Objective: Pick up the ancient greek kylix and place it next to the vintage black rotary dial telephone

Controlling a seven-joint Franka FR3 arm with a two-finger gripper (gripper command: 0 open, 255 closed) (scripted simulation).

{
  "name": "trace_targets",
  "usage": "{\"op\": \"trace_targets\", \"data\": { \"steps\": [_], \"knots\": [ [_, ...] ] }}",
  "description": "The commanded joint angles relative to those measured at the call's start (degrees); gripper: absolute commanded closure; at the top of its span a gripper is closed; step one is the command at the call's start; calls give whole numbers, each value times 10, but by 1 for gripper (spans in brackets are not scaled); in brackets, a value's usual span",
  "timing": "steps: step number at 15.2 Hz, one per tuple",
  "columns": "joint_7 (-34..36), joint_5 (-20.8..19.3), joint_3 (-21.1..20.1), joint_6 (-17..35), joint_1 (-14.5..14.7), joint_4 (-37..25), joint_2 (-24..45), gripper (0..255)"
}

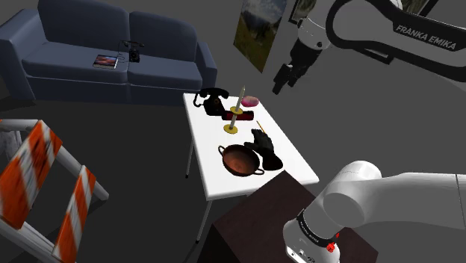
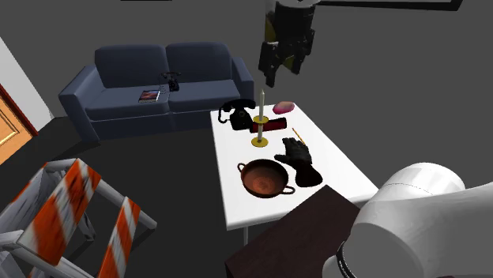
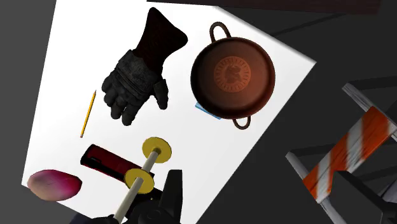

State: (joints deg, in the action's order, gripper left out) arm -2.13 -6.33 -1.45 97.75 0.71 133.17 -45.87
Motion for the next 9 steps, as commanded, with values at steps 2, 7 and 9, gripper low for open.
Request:
{"op": "trace_targets", "data": {
  "steps": [2, 7, 9],
  "knots": [
    [5, 0, -4, 16, 1, 19, -1, 0],
    [31, -1, -25, 98, 7, 104, 8, 0],
    [42, -2, -34, 133, 10, 134, 17, 0]
  ]
}}
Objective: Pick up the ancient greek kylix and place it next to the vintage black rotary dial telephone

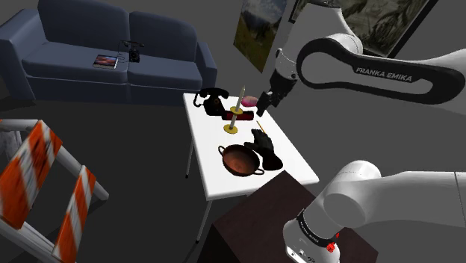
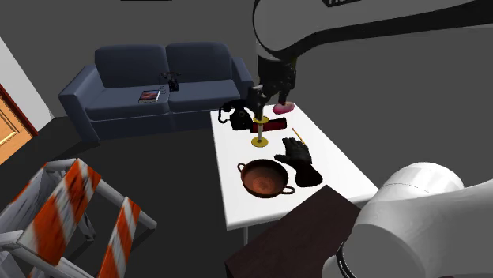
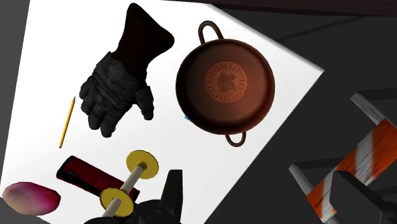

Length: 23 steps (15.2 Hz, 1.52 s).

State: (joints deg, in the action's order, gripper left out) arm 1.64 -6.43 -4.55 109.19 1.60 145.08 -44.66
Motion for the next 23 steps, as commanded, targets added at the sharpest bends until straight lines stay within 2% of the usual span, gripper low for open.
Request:
{"op": "trace_targets", "data": {
  "steps": [1, 9, 15, 18, 20, 22, 23],
  "knots": [
    [10, -2, -8, 37, 2, 30, 11, 0],
    [67, -16, -51, 192, 2, 120, 96, 0],
    [133, -56, -96, 321, -19, 155, 208, 0],
    [185, -103, -127, 384, -46, 158, 280, 0],
    [235, -155, -150, 421, -72, 154, 332, 0],
    [302, -231, -171, 451, -100, 143, 390, 0],
    [307, -236, -170, 452, -101, 142, 393, 0]
  ]
}}
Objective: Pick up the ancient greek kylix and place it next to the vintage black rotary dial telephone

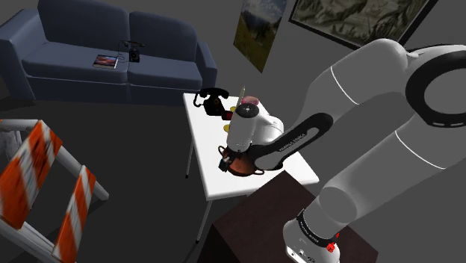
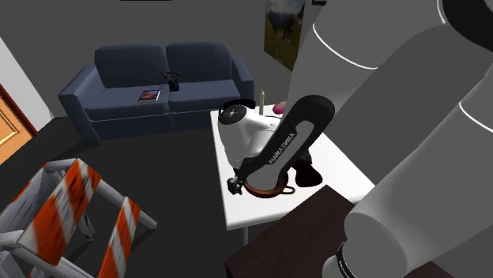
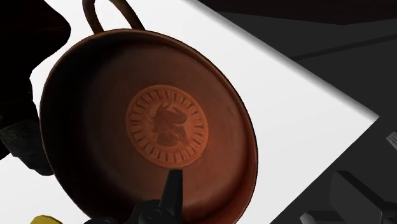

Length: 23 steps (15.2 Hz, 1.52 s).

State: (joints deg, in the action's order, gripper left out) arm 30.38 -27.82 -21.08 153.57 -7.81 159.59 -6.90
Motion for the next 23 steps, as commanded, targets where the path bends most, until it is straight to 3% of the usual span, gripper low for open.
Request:
{"op": "trace_targets", "data": {
  "steps": [1, 7, 15, 16, 23],
  "knots": [
    [33, -41, -5, 15, -12, -5, 27, 0],
    [134, -182, 11, 48, -37, -26, 104, 0],
    [134, -181, 12, 48, -35, -26, 104, 0],
    [134, -181, 12, 48, -35, -26, 104, 255],
    [134, -181, 12, 48, -35, -27, 104, 255]
  ]
}}
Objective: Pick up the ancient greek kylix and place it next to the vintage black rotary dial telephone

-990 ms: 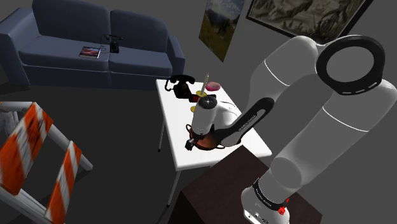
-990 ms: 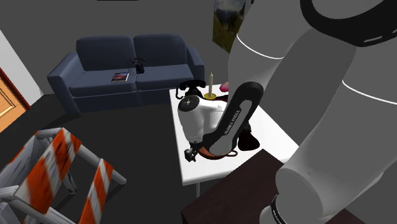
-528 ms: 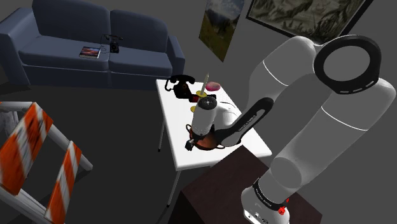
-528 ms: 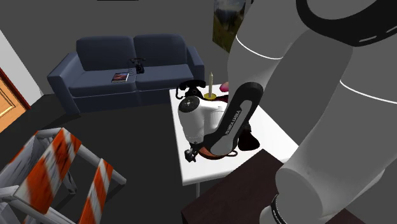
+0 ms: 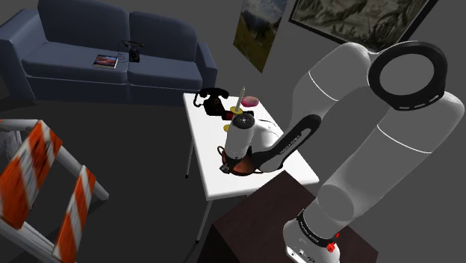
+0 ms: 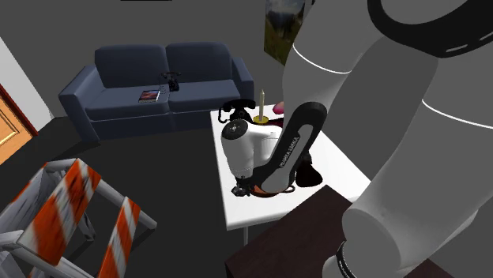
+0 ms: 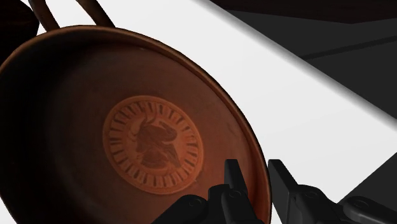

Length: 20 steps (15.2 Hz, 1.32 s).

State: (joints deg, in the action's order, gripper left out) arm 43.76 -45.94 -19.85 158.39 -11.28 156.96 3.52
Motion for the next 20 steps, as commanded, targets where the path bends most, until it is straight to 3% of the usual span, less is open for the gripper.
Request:
{"op": "trace_targets", "data": {
  "steps": [1, 2, 12, 20],
  "knots": [
    [0, 0, 0, 0, 0, 0, 0, 255],
    [0, 0, 0, 0, 0, 0, 0, 255],
    [-162, 198, -11, -55, 27, 24, -115, 255],
    [-240, 287, 10, -124, 65, 20, -191, 255]
  ]
}}
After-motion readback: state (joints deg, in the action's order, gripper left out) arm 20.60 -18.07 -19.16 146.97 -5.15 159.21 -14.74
